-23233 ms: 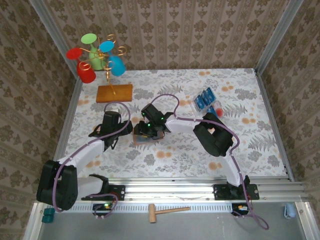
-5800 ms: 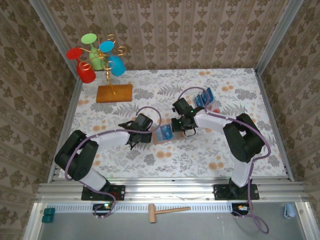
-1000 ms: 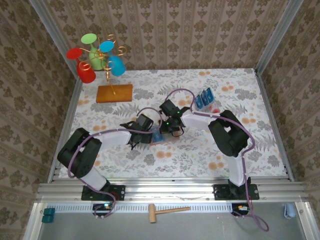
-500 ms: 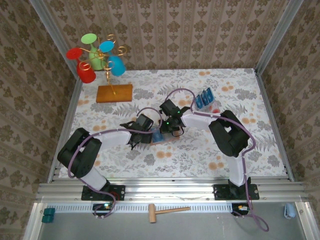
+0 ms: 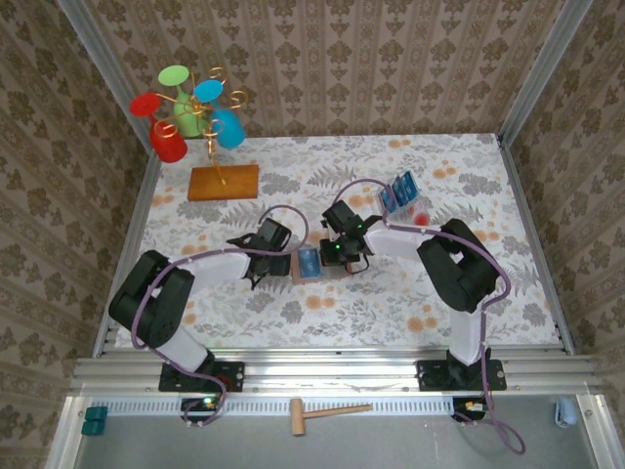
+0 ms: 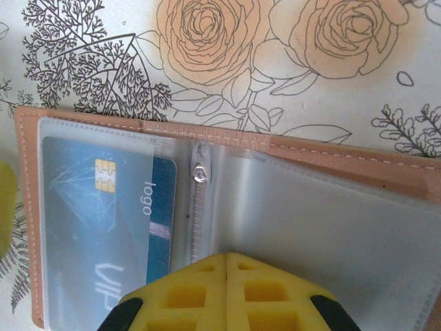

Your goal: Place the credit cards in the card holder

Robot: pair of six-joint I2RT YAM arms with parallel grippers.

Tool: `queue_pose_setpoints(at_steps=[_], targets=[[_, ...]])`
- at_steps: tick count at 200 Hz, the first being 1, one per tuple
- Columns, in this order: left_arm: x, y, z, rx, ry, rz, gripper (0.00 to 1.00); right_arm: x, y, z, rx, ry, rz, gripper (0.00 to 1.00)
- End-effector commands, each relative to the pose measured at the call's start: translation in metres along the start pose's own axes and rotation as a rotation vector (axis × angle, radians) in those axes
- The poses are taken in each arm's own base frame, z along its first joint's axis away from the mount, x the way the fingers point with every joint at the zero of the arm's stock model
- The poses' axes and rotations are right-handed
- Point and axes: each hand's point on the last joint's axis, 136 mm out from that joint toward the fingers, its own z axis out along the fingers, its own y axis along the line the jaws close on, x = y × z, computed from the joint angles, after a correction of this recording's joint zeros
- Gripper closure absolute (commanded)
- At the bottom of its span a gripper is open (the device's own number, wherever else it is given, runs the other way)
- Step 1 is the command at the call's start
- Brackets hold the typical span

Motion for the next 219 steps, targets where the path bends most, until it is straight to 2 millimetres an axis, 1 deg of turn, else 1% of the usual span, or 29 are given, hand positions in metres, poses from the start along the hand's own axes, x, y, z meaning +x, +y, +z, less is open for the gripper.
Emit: queue_pose_setpoints(at_steps=[1,18,58,81,99,127,182,219], targets=[[-0.003,0.004,-0.007,0.010,-0.009,0.004,0.31,0.007,-0.005,-0.005,0.008,0.008,0.026,0.96],[-0.004,0.003,-0.007,0.013,-0.009,0.005,0.31,0.005,-0.001,-0.009,-0.005,0.000,0.026,0.96],[-0.002,0.001,-0.006,0.024,-0.003,-0.001,0.31,-0.011,0.012,-0.027,-0.028,-0.042,0.011,0.96],[0.000,-0.001,-0.005,0.033,0.000,-0.002,0.31,-0.016,0.018,-0.030,-0.037,-0.050,0.004,0.97],[0.002,-0.005,-0.006,0.038,-0.001,0.002,0.31,-0.016,0.020,-0.028,-0.042,-0.045,0.000,0.97],[0.006,-0.011,-0.007,0.045,-0.001,0.011,0.31,-0.011,0.022,-0.018,-0.048,-0.020,0.001,0.97],[0.009,-0.013,-0.003,0.042,0.005,0.014,0.31,-0.003,0.024,0.000,-0.052,0.012,0.010,0.98],[0.010,-0.014,-0.002,0.043,0.006,0.015,0.31,0.000,0.025,0.007,-0.052,0.025,0.009,0.98]])
